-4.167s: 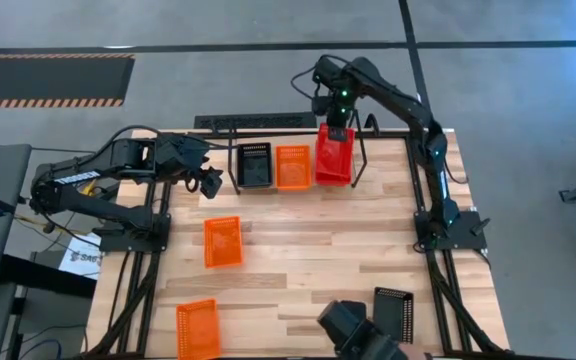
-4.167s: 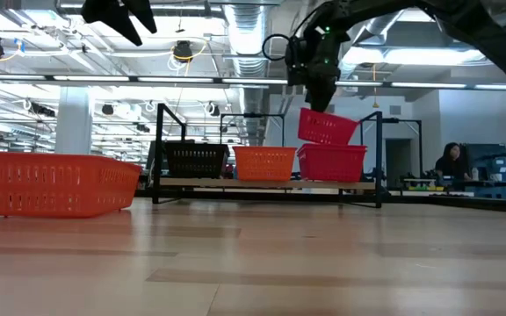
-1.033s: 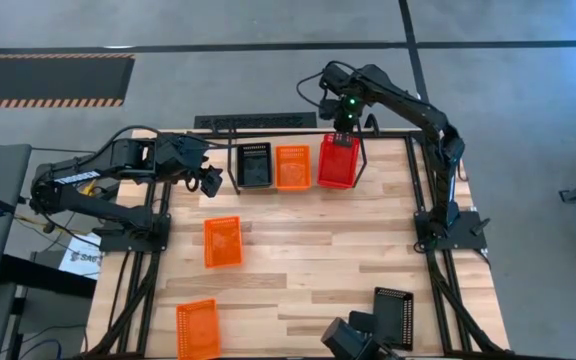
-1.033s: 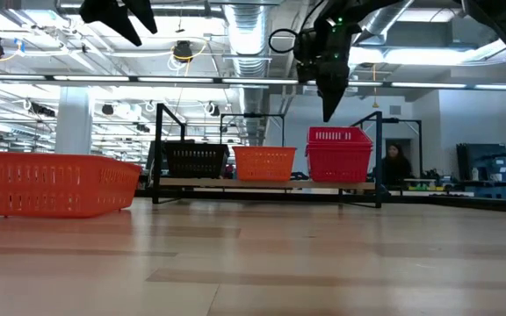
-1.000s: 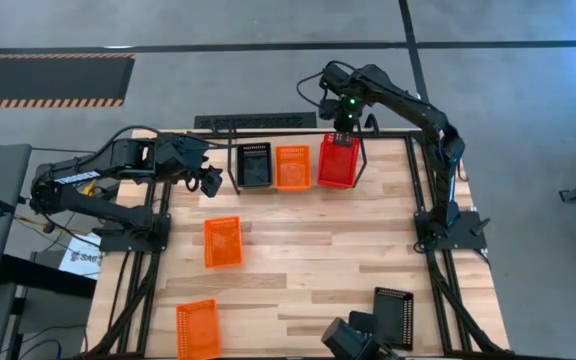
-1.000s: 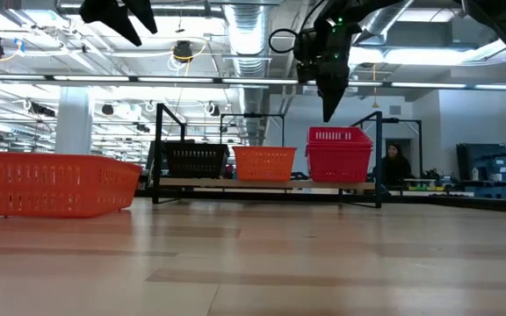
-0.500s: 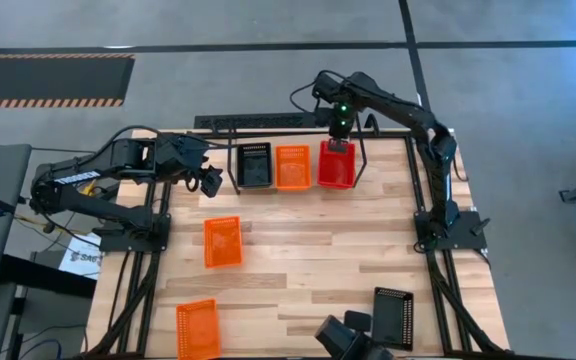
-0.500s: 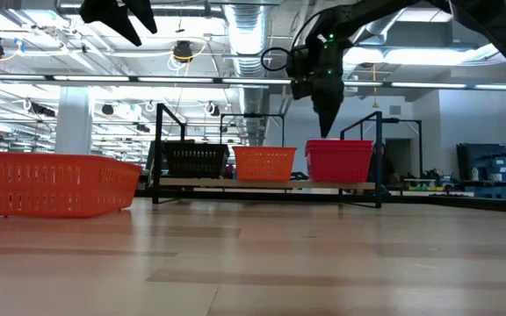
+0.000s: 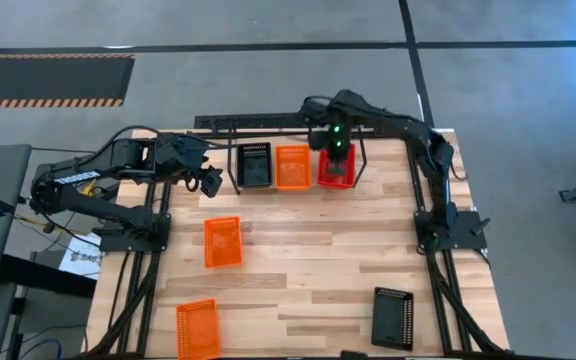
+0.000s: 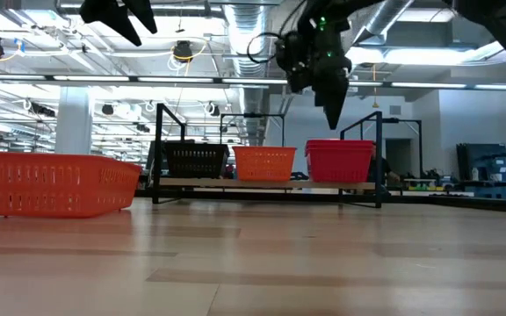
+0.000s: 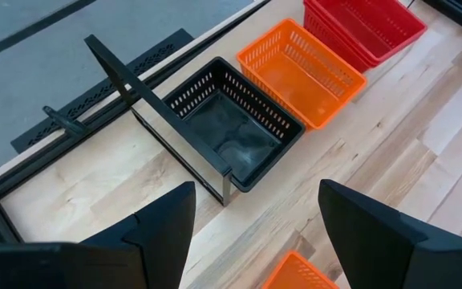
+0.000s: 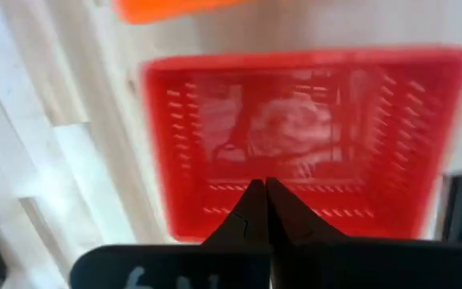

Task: Stack baskets on shelf by color
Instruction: Stack the red bin on top of the other red bin on the shelf

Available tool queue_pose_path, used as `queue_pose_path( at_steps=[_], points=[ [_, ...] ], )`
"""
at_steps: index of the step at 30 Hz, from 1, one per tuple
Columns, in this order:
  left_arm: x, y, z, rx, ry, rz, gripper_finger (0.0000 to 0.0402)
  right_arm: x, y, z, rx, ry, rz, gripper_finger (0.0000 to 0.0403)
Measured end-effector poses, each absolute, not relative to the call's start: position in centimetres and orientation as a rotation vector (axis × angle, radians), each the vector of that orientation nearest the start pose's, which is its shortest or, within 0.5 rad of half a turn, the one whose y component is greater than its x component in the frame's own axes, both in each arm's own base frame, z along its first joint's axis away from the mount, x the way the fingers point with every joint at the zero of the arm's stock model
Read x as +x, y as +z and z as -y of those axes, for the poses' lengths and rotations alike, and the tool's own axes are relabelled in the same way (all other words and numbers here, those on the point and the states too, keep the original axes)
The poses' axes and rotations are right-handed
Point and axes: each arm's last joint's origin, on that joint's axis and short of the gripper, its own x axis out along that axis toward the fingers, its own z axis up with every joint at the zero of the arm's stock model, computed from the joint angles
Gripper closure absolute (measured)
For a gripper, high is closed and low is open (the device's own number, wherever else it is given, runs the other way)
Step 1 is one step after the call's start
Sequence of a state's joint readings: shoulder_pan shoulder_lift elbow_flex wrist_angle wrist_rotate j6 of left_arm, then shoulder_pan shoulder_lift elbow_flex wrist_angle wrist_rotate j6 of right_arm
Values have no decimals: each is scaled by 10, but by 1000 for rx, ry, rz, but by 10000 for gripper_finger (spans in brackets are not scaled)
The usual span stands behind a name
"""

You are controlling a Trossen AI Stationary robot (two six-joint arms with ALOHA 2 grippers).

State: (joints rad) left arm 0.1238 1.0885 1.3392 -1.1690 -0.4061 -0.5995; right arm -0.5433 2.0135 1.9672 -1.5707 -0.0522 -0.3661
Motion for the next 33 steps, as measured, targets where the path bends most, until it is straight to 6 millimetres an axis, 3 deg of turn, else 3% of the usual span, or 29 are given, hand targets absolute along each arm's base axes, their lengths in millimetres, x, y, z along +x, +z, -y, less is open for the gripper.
queue_pose_path(
  at_steps=[4, 6, 9, 24, 33],
  points=[
    [175, 381, -33, -407, 745, -741, 150, 337, 295, 168, 88, -11, -1567, 402],
    [175, 381, -33, -396, 739, -745, 150, 344, 296, 164, 28, -31, -1526, 403],
    [175, 381, -33, -382, 734, -752, 150, 351, 297, 172, -18, -103, -1453, 403],
    [171, 379, -33, -387, 742, -792, 150, 342, 293, 211, 170, -434, -1390, 403],
    [171, 379, -33, -389, 742, -792, 150, 343, 293, 213, 231, -548, -1347, 403]
  ],
)
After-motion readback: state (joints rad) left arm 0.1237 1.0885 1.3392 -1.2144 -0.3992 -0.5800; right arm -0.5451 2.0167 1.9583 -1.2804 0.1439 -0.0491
